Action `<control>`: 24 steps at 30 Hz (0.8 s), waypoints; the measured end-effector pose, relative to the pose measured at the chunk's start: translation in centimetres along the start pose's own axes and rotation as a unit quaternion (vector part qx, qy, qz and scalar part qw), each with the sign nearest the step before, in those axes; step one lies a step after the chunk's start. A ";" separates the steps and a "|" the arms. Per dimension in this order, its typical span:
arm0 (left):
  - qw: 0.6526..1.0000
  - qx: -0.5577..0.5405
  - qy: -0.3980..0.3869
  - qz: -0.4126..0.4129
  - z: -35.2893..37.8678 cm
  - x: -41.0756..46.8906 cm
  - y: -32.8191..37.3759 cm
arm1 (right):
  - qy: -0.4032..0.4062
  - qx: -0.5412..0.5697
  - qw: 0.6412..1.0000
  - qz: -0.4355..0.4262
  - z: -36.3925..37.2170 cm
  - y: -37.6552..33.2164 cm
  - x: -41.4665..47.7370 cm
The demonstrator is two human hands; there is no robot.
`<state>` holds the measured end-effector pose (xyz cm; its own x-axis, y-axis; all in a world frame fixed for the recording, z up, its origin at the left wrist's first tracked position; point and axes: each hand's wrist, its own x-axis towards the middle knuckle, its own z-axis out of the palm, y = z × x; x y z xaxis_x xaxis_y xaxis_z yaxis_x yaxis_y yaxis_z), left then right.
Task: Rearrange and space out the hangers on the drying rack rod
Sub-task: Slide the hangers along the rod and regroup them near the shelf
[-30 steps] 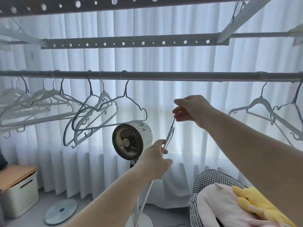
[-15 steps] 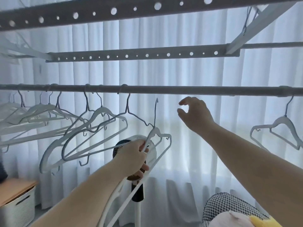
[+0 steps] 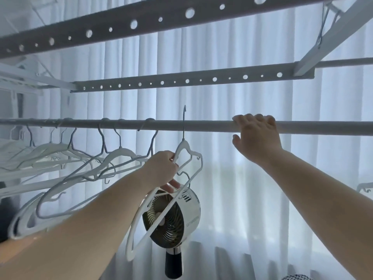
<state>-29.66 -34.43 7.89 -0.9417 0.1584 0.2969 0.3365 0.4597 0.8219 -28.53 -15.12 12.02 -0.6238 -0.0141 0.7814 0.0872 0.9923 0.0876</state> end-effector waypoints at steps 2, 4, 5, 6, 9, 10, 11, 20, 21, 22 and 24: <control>1.000 -0.006 -0.010 -0.007 0.7 0.3 0.0 | 0.004 -0.004 1.000 -0.008 0.1 0.2 0.1; 1.000 -0.004 -0.024 -0.009 1.5 0.4 0.0 | 0.013 -0.005 1.000 -0.014 0.1 0.3 0.1; 0.999 0.001 -0.032 -0.009 1.8 0.5 0.0 | 0.017 -0.006 1.000 -0.017 0.2 0.3 0.1; 0.999 0.009 -0.040 -0.009 2.2 0.5 0.0 | 0.020 -0.007 1.000 -0.018 0.2 0.3 0.1; 0.997 0.042 -0.059 -0.015 2.7 0.6 -0.2 | 0.024 -0.001 1.000 -0.021 0.3 0.2 0.0; 0.997 0.052 -0.063 -0.019 2.8 0.6 -0.2 | 0.026 0.002 0.999 -0.021 0.2 0.1 0.1; 0.996 0.062 -0.064 -0.020 2.8 0.5 -0.2 | 0.027 0.005 0.999 -0.023 0.2 0.0 0.1; 0.975 0.207 0.050 0.059 0.0 -0.6 -0.4 | 0.038 0.028 0.997 -0.061 0.6 -2.3 1.0; 0.961 0.237 0.115 0.079 -0.7 -0.8 -0.6 | 0.041 0.025 0.997 -0.065 0.7 -2.6 1.1; 0.940 0.270 0.180 0.101 -1.3 -1.0 -0.8 | 0.046 0.021 0.996 -0.069 0.8 -2.8 1.1; 0.903 0.324 0.259 0.114 -2.9 -1.3 -1.7 | 0.057 0.019 0.996 -0.073 1.3 -2.9 1.2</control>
<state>-29.02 -37.95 7.54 -0.6628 -0.0396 0.7477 0.2878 0.9084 0.3032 -30.56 -17.87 11.88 -0.5361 -0.1697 0.8269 -0.0287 0.9827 0.1830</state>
